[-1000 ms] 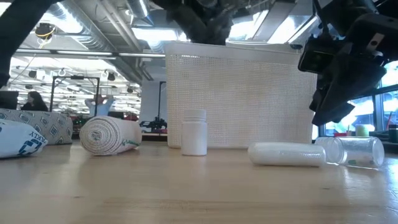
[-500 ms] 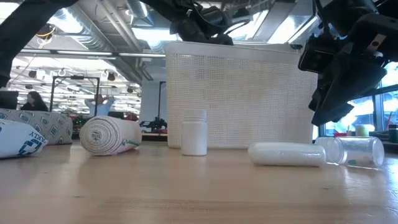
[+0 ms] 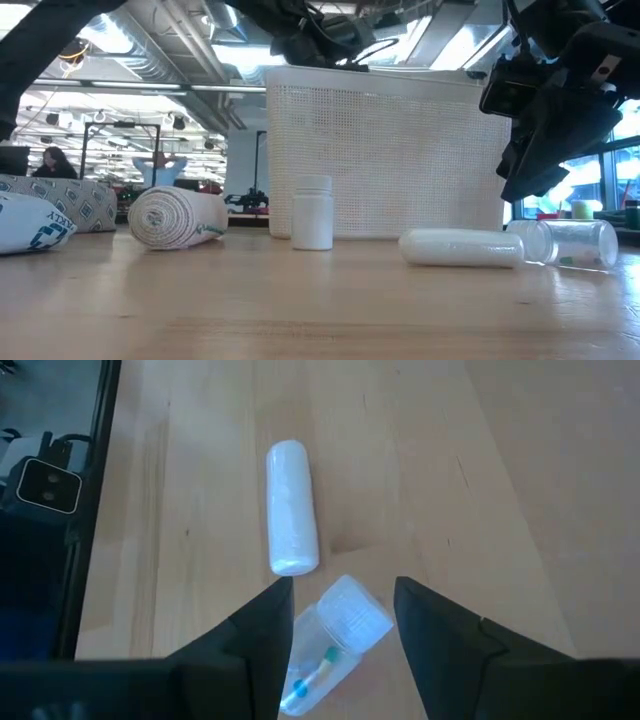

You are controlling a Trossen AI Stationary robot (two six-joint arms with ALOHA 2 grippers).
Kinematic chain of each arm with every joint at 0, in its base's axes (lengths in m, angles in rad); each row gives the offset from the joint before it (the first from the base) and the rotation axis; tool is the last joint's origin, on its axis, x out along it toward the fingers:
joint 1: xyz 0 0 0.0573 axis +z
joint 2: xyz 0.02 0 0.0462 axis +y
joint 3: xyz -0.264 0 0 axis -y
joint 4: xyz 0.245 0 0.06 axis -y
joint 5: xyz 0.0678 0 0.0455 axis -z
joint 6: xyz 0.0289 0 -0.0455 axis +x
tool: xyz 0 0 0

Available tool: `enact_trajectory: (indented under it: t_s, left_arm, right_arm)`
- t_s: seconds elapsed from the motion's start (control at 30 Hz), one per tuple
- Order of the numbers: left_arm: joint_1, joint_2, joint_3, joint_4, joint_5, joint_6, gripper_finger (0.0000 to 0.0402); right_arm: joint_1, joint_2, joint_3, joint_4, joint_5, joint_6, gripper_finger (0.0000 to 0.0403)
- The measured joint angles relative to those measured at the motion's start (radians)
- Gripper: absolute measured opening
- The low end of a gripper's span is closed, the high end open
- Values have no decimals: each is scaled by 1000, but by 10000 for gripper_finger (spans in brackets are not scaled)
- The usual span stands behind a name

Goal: Pick & place medical supplies in basket/bin
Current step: Put the top white rolled bandage into the white bin

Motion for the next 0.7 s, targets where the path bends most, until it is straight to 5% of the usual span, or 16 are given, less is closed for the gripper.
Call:
enact_trajectory:
  t_s: [0.23,0.7]
  left_arm:
    - [39,0,0,-3,-2,-96,127]
    - [-3,51,-2,-21,-1,21,127]
  right_arm:
    - [0,0,0,0,0,0,177]
    - [0,0,-1,9,-1,-23,177]
